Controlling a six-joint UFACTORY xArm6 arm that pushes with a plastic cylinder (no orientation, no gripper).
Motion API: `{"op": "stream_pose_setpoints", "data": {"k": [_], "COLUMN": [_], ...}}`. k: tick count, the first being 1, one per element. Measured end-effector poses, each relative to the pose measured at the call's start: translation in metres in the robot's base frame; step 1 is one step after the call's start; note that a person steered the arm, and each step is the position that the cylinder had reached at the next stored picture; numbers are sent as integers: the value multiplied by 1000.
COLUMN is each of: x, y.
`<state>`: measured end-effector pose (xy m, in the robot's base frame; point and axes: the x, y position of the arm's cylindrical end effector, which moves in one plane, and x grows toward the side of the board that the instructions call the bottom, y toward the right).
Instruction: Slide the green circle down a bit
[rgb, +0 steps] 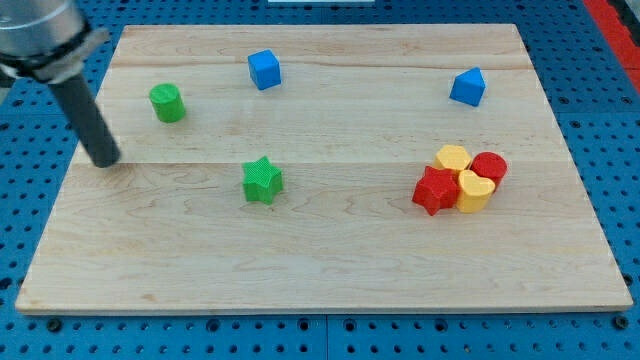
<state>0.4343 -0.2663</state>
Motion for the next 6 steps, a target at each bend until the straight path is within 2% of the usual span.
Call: {"op": "stream_pose_setpoints", "data": {"k": [1, 2, 3, 4, 5, 6], "x": [-36, -91, -125, -114, -71, -62], "y": [-38, -35, 12, 79, 105, 107]}}
